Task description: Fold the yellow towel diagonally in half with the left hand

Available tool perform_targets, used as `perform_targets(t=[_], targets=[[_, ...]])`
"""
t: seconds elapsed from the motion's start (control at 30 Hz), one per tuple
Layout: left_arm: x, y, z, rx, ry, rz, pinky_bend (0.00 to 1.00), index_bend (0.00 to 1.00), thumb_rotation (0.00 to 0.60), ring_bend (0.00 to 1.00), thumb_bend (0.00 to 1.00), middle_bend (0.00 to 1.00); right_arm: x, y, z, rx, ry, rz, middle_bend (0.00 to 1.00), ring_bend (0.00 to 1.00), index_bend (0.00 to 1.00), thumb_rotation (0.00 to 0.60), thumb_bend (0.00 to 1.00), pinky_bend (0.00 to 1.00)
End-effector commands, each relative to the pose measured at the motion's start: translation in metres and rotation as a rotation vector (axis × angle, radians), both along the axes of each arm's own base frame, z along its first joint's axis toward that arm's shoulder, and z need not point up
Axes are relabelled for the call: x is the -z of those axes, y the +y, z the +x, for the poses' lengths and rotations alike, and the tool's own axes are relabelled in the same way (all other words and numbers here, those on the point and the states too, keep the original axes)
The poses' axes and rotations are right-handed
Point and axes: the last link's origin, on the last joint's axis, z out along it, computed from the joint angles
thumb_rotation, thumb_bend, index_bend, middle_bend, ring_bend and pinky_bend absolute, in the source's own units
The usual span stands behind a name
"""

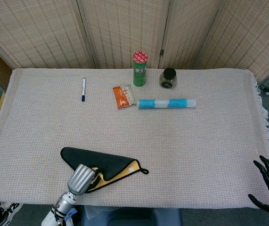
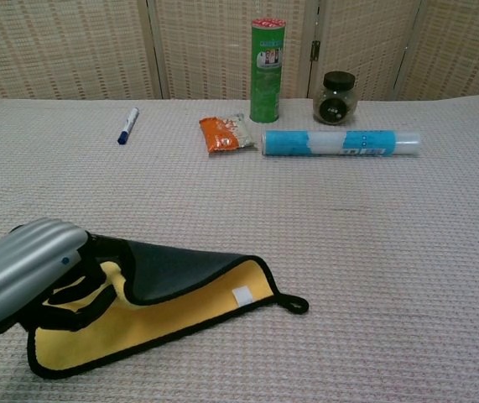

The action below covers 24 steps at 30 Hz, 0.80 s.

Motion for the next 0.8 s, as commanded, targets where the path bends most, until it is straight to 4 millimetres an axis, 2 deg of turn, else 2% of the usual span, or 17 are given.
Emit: perform_targets(t=[0.03, 0.33, 0.8], targets=[[-0.002, -0.003, -0.005, -0.008, -0.004, -0.006, 1.00, 0.63, 0.600, 1.00, 0.58, 1.00, 0.001, -0.001, 0.000, 0.001, 0.000, 0.005, 0.00, 0.00, 0.00, 0.600, 0.24, 0.00], [-0.007, -0.019, -0.009, -0.005, -0.033, -0.033, 1.00, 0.63, 0.600, 1.00, 0.58, 1.00, 0.006, -0.003, 0.002, 0.005, 0.001, 0.018, 0.00, 0.00, 0.00, 0.600, 0.24, 0.00], [-0.001, -0.030, -0.021, -0.029, 0.011, -0.080, 1.00, 0.62, 0.600, 1.00, 0.58, 1.00, 0.009, -0.002, 0.003, 0.000, 0.002, 0.024, 0.00, 0.00, 0.00, 0.600, 0.24, 0.00]])
